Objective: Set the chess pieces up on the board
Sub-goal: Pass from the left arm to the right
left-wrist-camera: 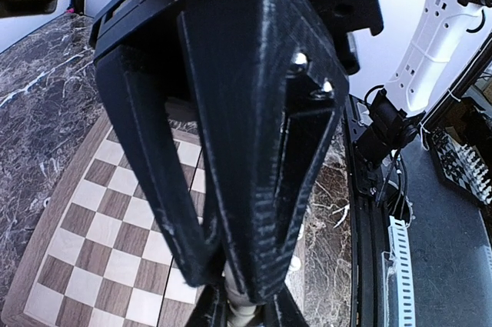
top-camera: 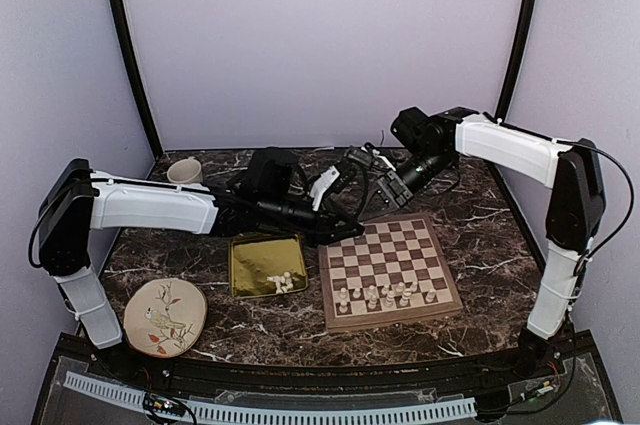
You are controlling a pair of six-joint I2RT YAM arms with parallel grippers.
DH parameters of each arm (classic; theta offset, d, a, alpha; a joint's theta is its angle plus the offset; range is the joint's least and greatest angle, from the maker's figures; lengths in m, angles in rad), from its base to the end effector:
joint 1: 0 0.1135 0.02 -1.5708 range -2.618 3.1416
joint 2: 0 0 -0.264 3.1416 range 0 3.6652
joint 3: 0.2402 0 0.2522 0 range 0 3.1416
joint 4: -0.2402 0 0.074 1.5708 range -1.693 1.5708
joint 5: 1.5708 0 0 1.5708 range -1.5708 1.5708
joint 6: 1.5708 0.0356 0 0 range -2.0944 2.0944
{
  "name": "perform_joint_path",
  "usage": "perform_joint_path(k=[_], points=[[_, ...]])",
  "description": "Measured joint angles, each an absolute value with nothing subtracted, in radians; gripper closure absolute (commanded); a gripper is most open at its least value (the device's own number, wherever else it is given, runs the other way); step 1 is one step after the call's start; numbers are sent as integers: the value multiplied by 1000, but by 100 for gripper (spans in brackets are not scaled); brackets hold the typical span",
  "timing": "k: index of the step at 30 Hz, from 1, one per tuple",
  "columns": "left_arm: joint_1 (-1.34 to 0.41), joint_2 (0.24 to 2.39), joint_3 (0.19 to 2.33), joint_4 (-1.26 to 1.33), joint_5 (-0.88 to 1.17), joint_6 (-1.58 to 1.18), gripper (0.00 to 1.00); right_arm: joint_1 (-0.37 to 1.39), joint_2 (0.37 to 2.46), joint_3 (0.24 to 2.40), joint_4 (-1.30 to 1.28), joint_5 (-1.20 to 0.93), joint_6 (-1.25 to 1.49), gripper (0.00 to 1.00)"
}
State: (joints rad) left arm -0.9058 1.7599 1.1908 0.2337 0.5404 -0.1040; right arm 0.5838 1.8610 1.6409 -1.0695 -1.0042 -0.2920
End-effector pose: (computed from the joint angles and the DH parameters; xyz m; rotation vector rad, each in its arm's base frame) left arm 0.2367 -0.3316 0.2569 1.1446 1.6904 -1.1740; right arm 0.2951 0.2310 0.2821 -1.3050 2.3035 1.4881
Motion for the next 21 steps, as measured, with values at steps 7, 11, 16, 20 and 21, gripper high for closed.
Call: perform_joint_path(k=[7, 11, 16, 20, 21], points=[[-908, 1763, 1191, 229, 508, -100, 71, 587, 1861, 1639, -1063, -991, -293, 91], [-913, 1763, 1190, 239, 447, -96, 56, 587, 1860, 1633, -1055, -974, -294, 91], [-914, 1763, 1173, 250, 392, -96, 47, 583, 1847, 1617, -1042, -925, -306, 92], [-914, 1759, 1116, 261, 381, -94, 46, 566, 1813, 1576, -1034, -873, -327, 92], [-914, 1754, 1101, 253, 381, -94, 46, 557, 1801, 1556, -1027, -855, -338, 92]])
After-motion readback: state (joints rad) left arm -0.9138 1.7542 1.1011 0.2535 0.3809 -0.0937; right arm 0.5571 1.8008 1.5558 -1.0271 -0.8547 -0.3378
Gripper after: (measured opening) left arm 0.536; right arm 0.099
